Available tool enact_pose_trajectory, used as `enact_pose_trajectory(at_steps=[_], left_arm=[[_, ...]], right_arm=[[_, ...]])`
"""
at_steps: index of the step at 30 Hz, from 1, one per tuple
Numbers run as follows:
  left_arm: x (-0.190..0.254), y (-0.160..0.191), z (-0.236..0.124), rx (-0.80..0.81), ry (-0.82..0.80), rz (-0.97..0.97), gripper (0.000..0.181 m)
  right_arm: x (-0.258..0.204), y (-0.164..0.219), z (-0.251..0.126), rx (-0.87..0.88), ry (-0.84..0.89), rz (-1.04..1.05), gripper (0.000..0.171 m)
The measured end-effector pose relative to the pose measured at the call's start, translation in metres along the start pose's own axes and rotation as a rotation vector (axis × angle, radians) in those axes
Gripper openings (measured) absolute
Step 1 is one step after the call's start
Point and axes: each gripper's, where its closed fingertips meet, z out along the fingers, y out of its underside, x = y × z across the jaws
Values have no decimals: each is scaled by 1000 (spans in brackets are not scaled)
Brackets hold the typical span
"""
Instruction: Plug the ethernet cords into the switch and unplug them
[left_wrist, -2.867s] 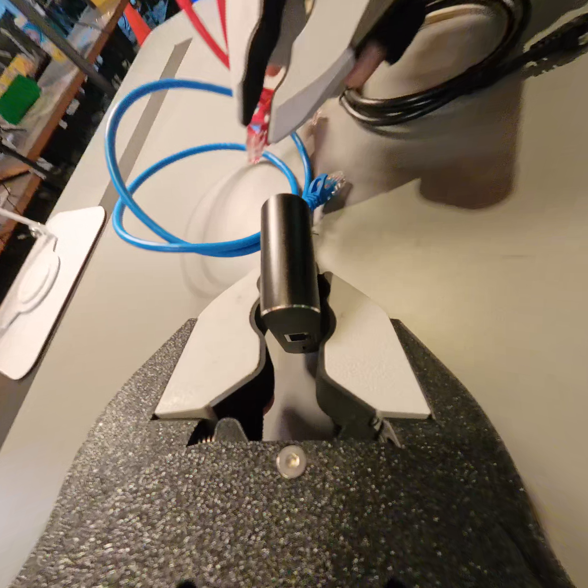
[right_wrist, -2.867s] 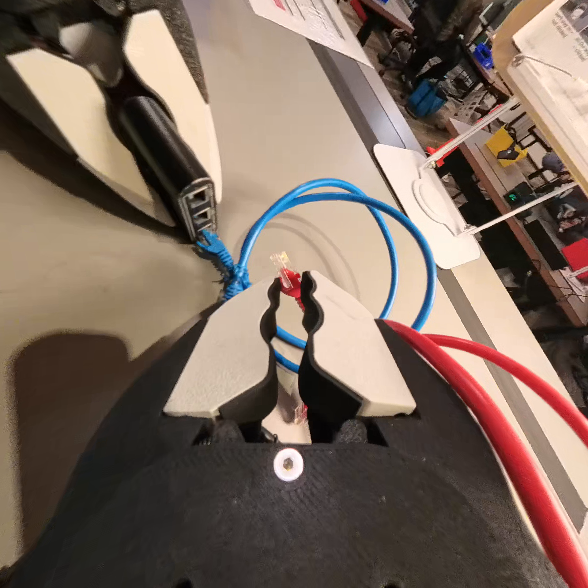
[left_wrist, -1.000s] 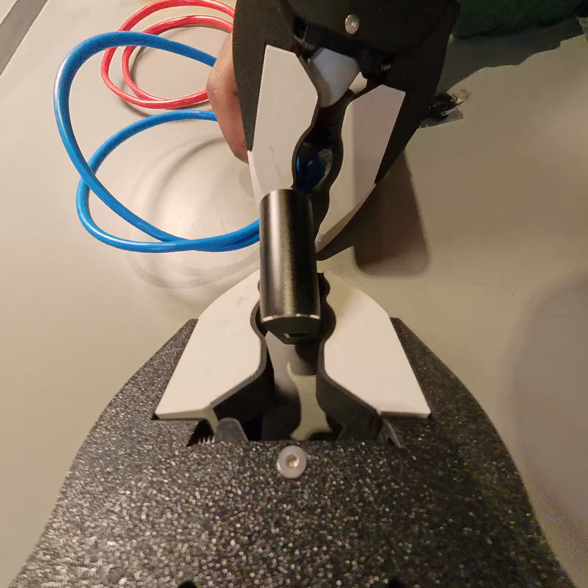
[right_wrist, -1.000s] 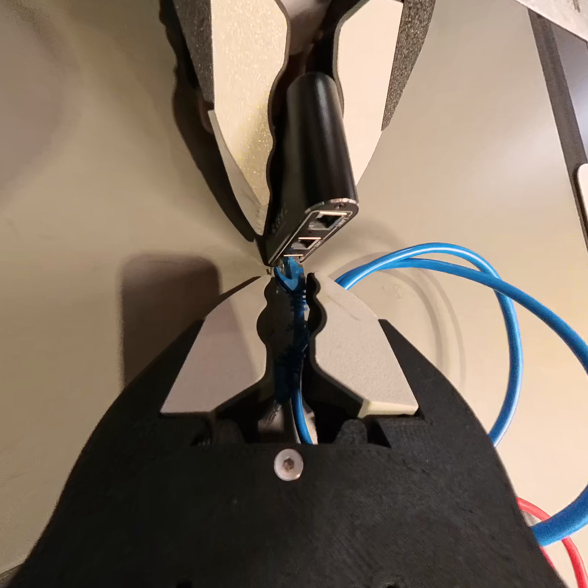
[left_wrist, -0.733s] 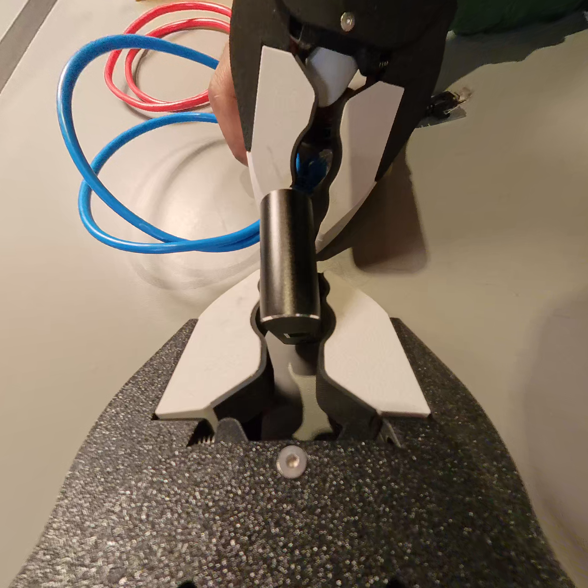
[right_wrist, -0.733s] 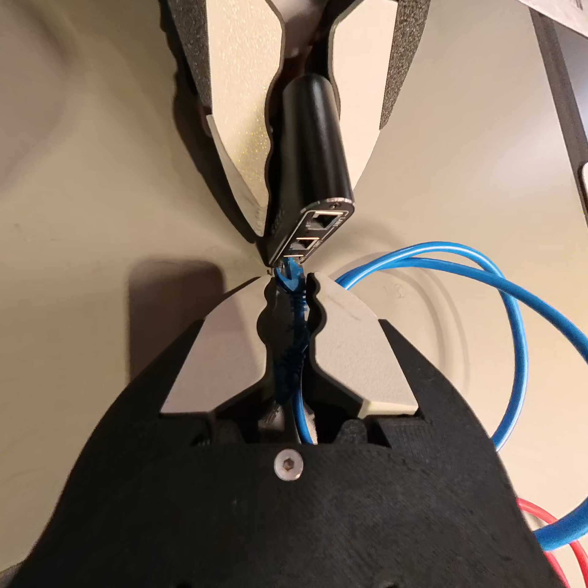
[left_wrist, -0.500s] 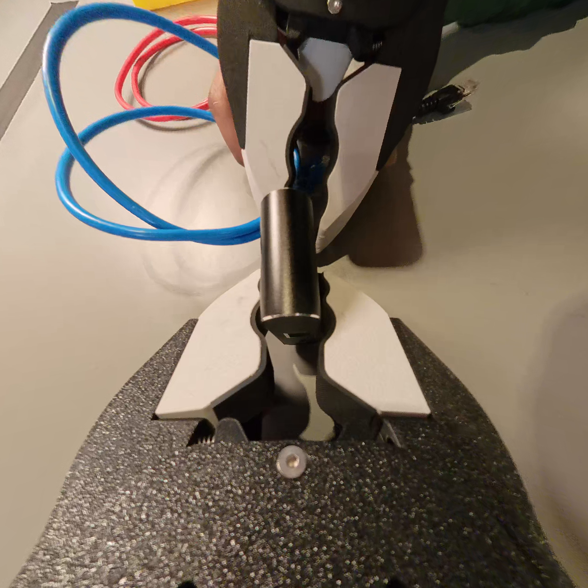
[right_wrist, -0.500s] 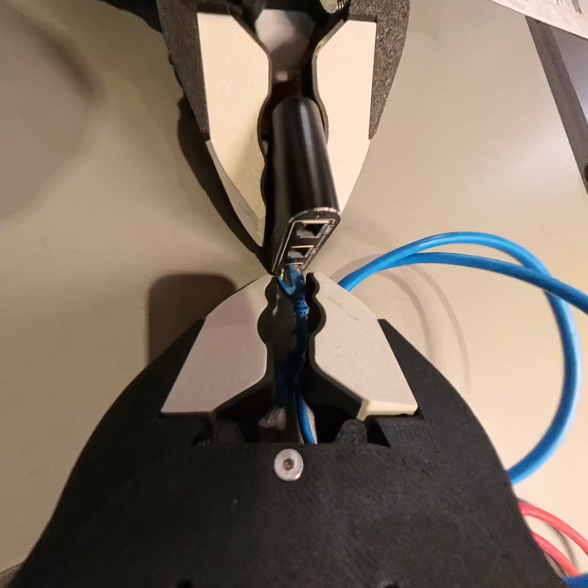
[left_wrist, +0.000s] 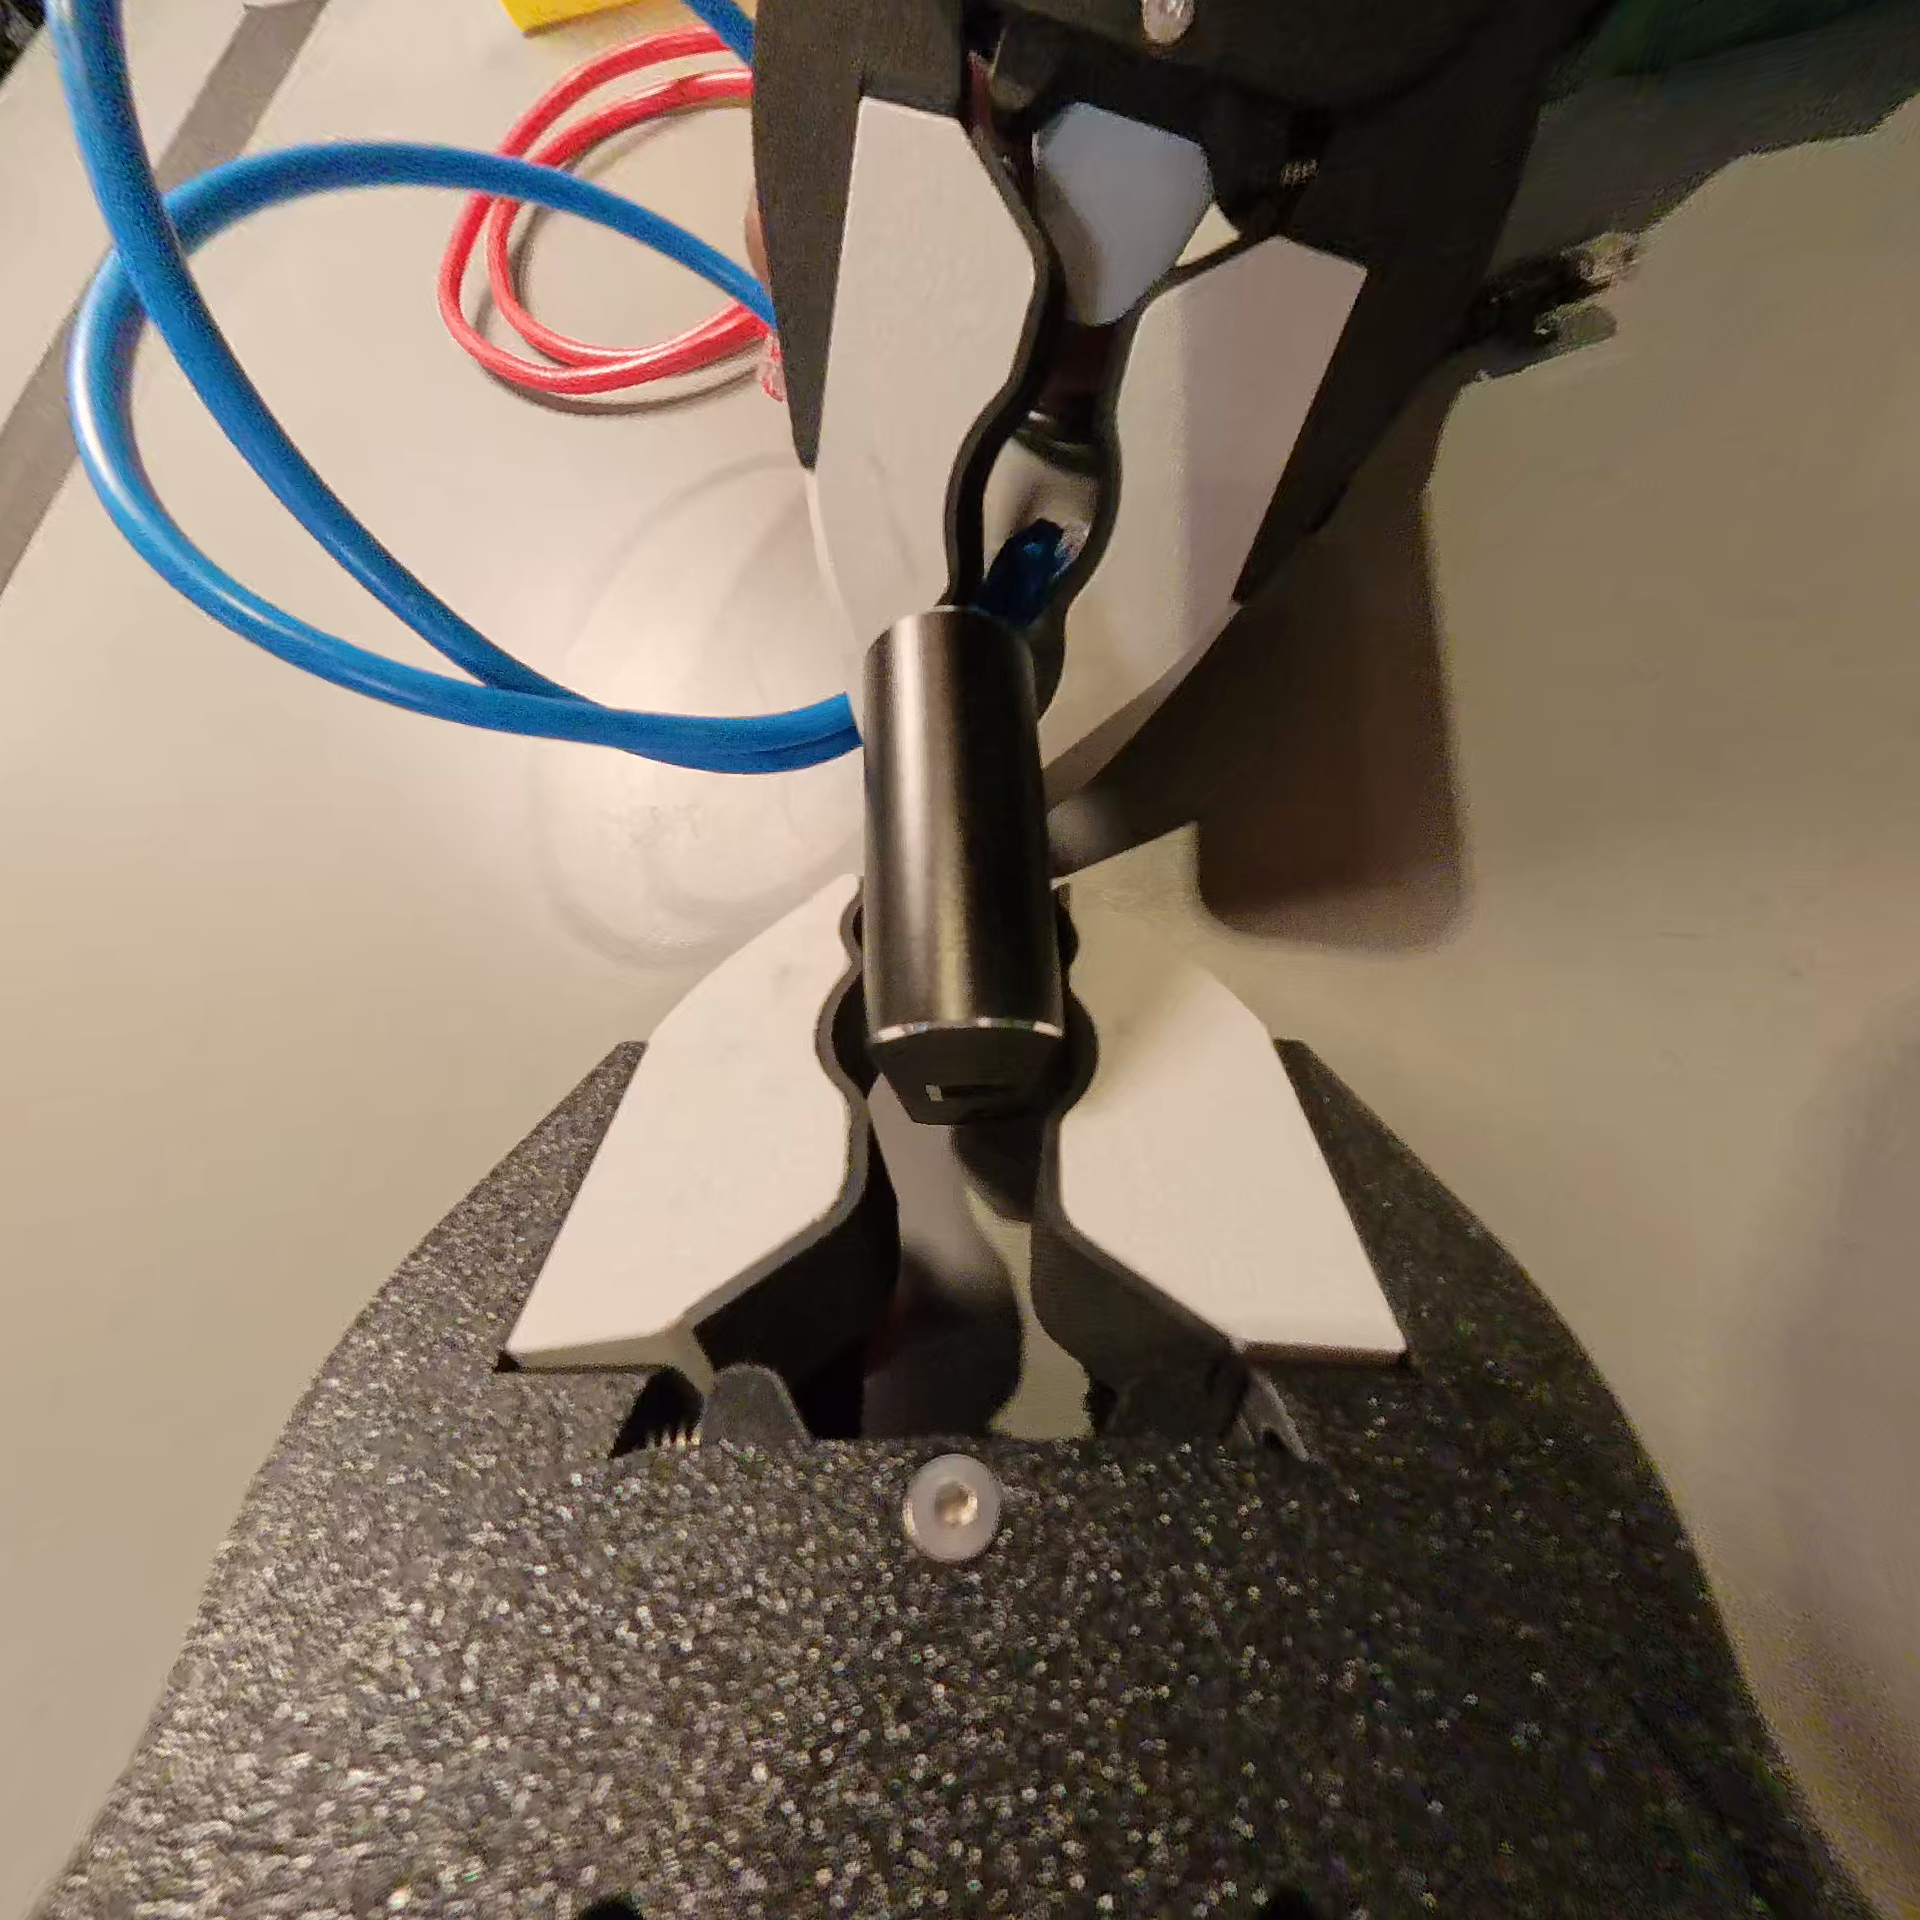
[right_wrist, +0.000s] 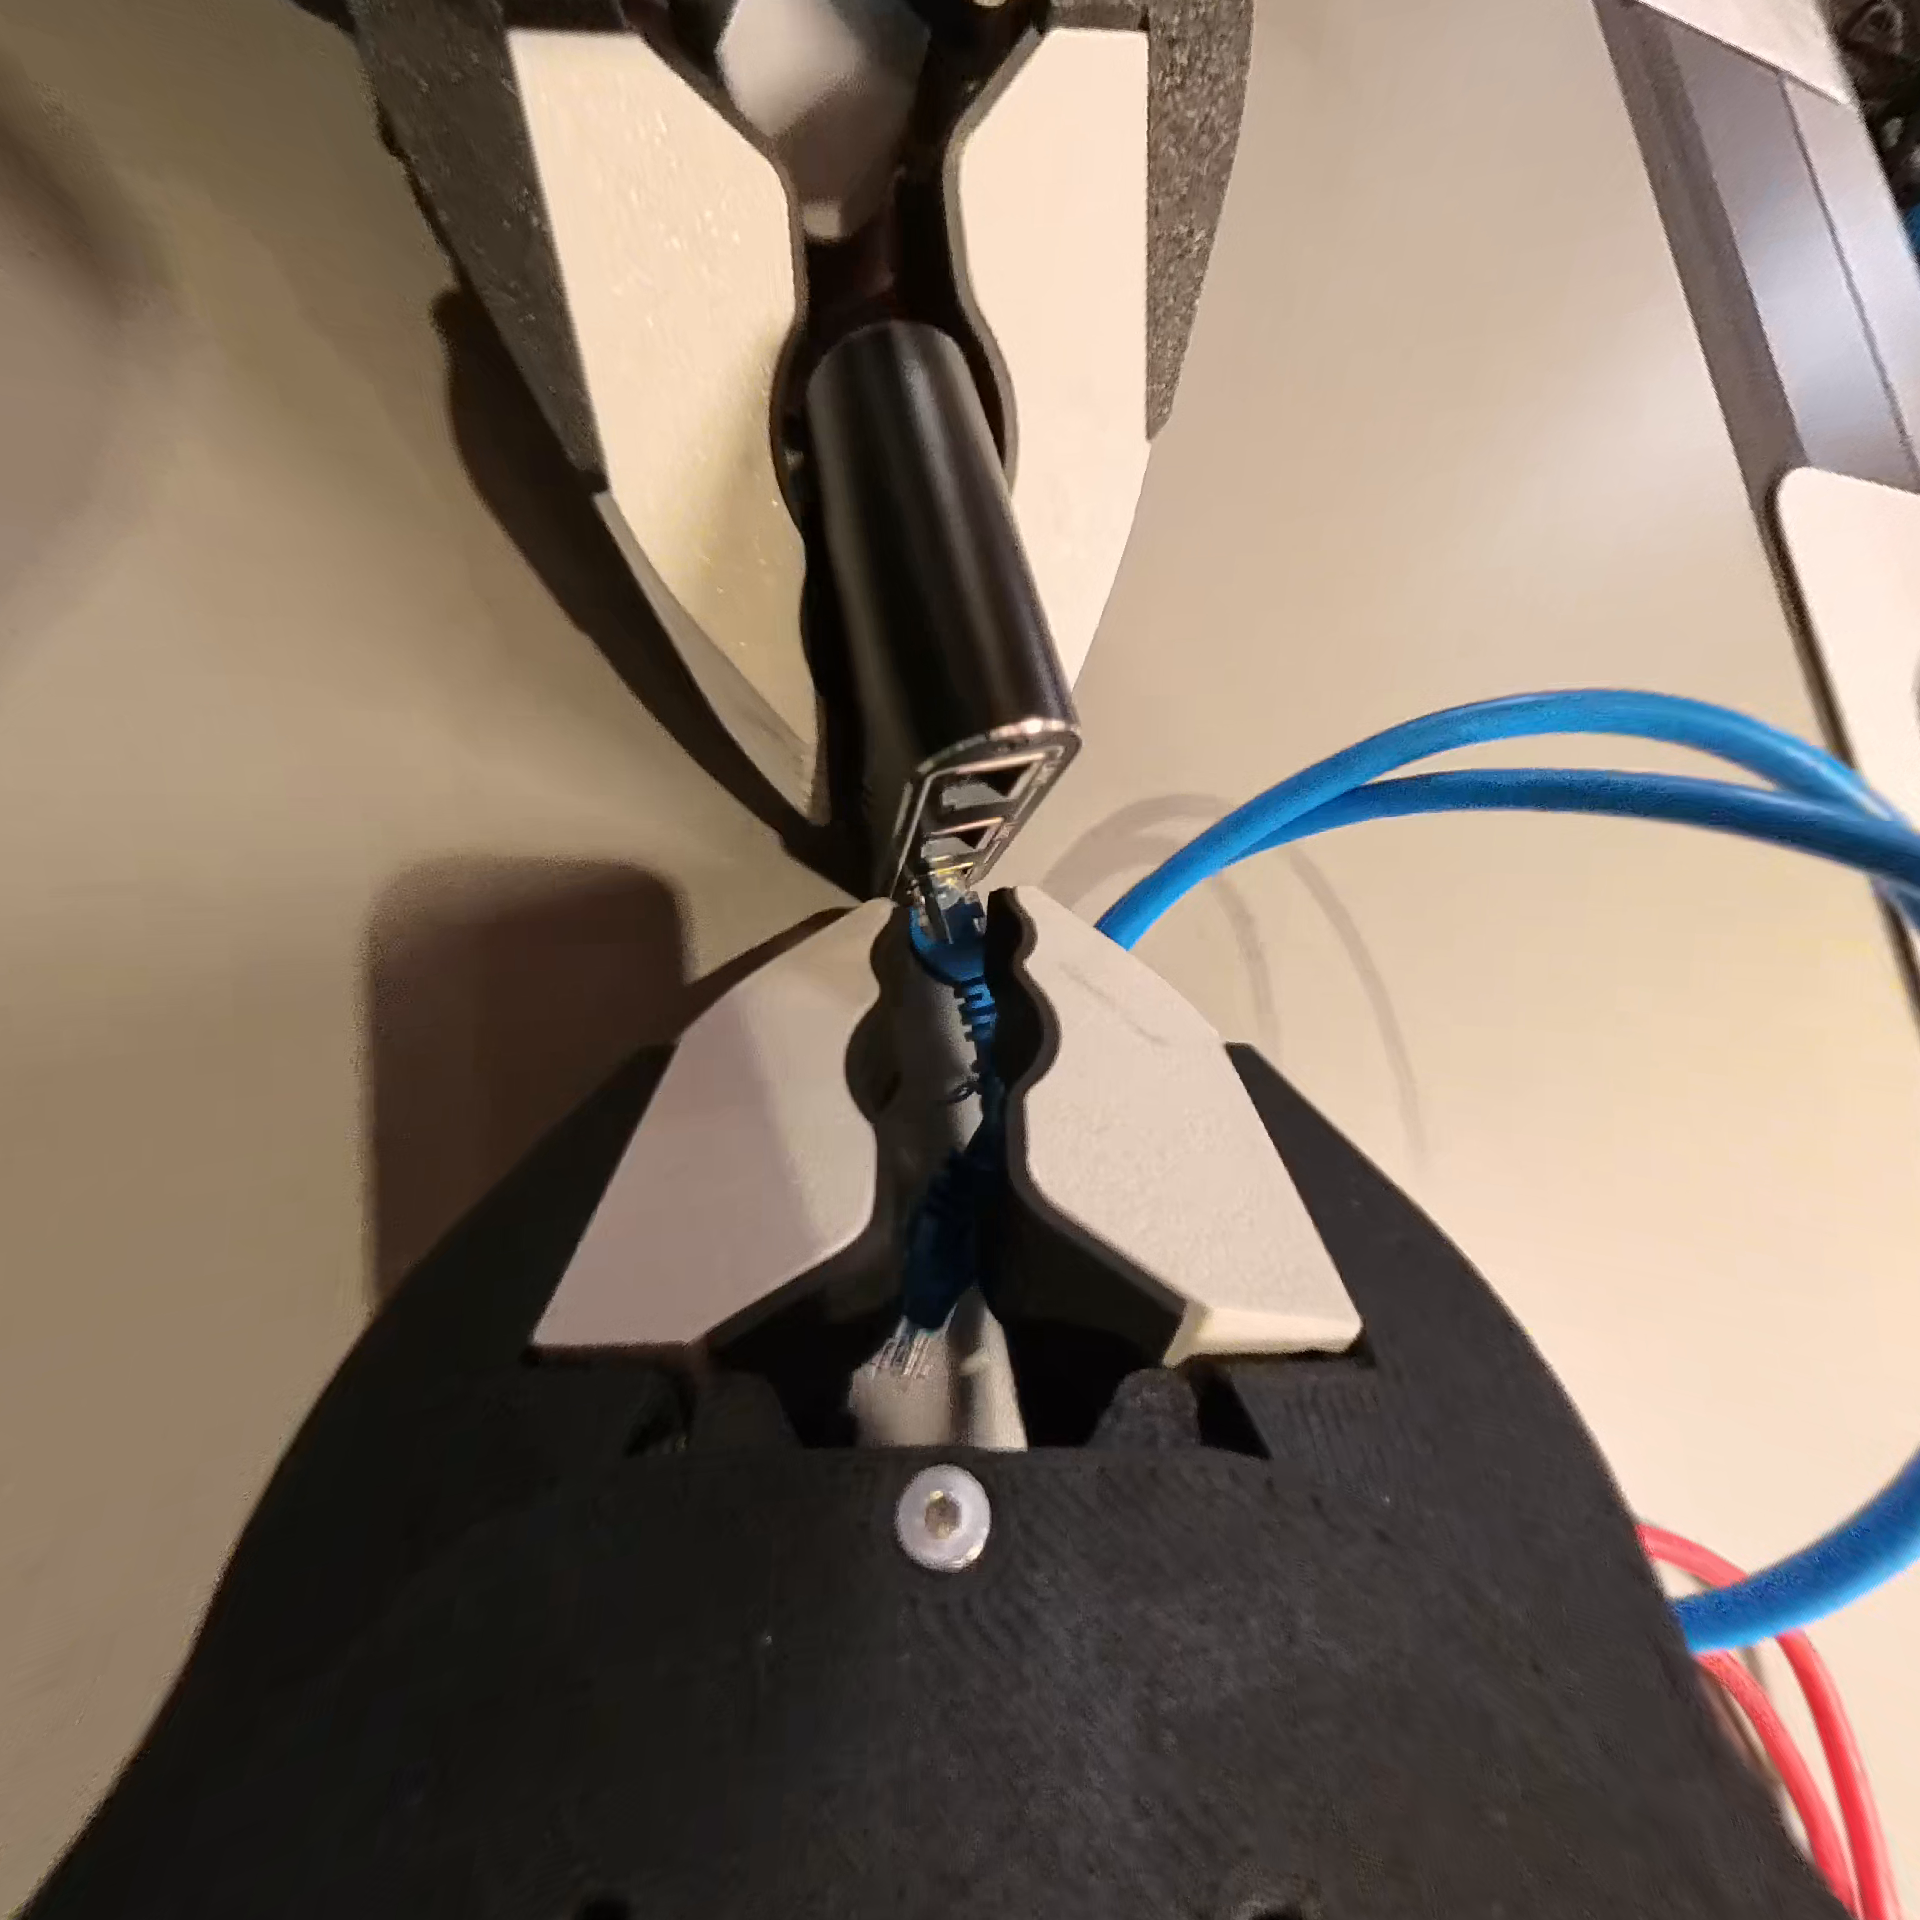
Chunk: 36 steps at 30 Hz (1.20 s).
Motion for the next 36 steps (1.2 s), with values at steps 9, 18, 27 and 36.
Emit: enact_pose_trajectory(at_steps=[9, 18, 27, 36], left_arm=[[-10, 1, 2, -14, -115, 84, 29], [-18, 0, -4, 24, -89, -47, 28], [-36, -22, -33, 287, 84, -423, 28], [1, -46, -37, 415, 442, -600, 28]], right_arm=[[38, 12, -6, -87, 303, 27, 12], [37, 13, -27, 41, 103, 89, 13], [17, -5, -24, 140, 76, -10, 21], [3, -40, -33, 317, 58, -83, 55]])
